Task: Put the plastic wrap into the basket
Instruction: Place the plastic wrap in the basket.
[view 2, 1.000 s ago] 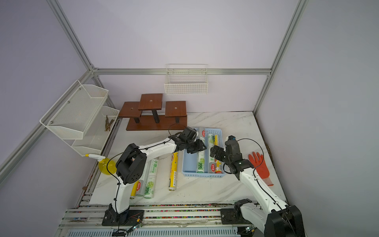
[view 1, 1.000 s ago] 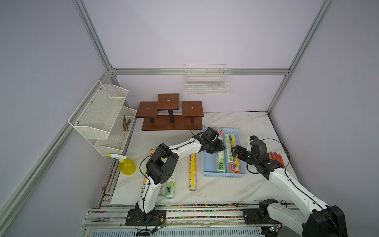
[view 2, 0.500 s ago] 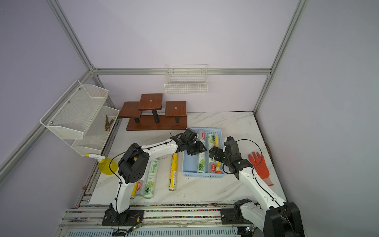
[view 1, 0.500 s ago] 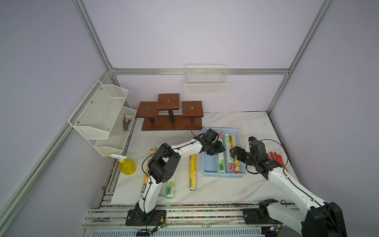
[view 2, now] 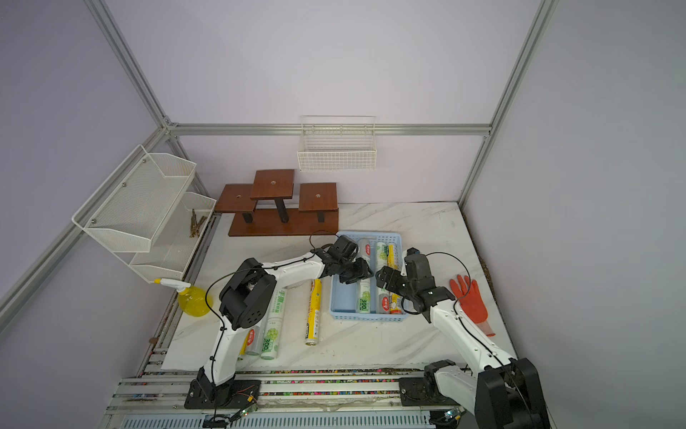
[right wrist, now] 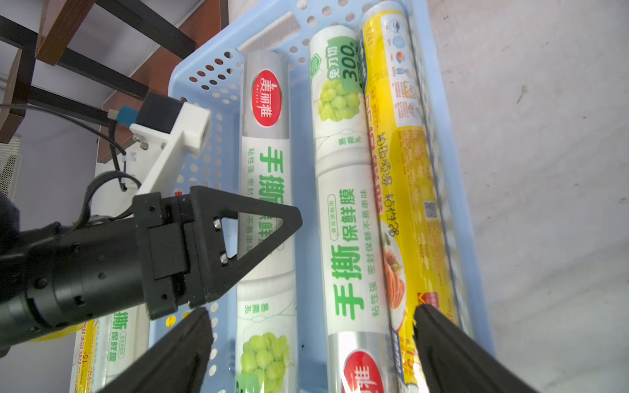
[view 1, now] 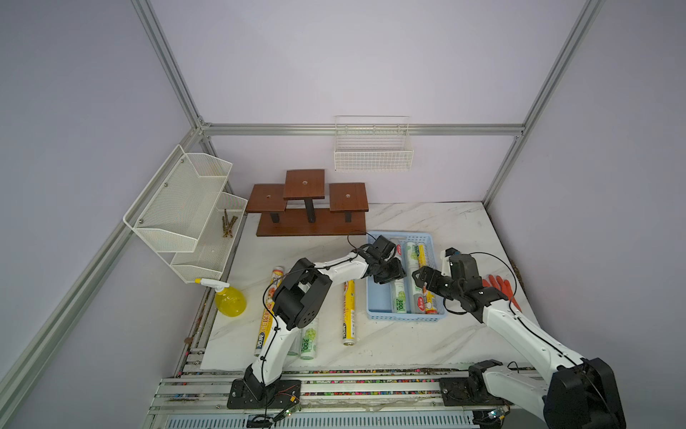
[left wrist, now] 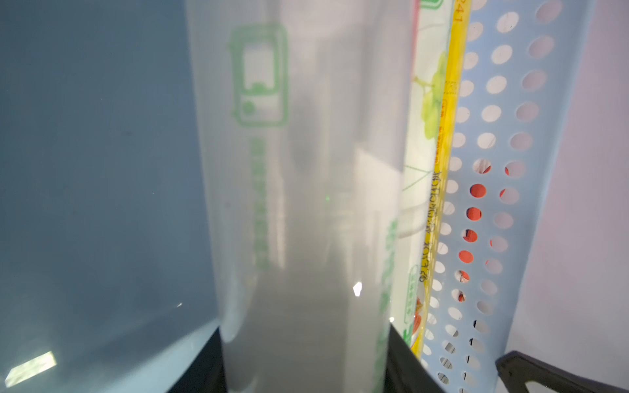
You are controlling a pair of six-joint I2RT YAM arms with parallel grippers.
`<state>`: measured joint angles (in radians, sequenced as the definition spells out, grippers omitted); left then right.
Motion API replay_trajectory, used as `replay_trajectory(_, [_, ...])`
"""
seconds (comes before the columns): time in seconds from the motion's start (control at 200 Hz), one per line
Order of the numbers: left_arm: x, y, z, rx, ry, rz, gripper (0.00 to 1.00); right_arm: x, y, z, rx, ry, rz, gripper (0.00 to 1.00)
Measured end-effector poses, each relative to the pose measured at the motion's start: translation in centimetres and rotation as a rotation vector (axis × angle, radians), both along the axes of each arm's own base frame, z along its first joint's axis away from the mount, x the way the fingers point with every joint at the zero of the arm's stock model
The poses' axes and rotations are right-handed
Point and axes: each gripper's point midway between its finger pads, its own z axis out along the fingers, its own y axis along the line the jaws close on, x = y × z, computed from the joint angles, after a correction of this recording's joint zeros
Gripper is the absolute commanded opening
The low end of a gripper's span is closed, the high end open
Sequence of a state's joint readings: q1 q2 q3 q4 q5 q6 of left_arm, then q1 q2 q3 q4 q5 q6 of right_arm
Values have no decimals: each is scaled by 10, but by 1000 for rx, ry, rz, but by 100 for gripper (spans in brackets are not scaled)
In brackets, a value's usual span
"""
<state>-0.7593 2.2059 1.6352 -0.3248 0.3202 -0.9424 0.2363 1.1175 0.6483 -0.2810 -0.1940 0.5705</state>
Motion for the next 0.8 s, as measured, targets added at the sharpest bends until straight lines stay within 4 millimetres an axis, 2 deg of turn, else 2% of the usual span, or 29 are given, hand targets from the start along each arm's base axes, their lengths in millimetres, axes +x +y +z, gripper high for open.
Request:
replay_trajectory(0.225, [0, -2, -8, 0, 17, -8, 60, 0, 0, 0, -3, -1, 5, 96])
replay_trajectory(0.35, [-1, -6, -3, -22, 22, -22, 65, 0, -1, 0, -8, -3, 2, 96])
replay_trajectory(0.8, [-1, -6, 6, -23, 11, -28, 66, 0, -4, 5, -15, -20, -10, 96])
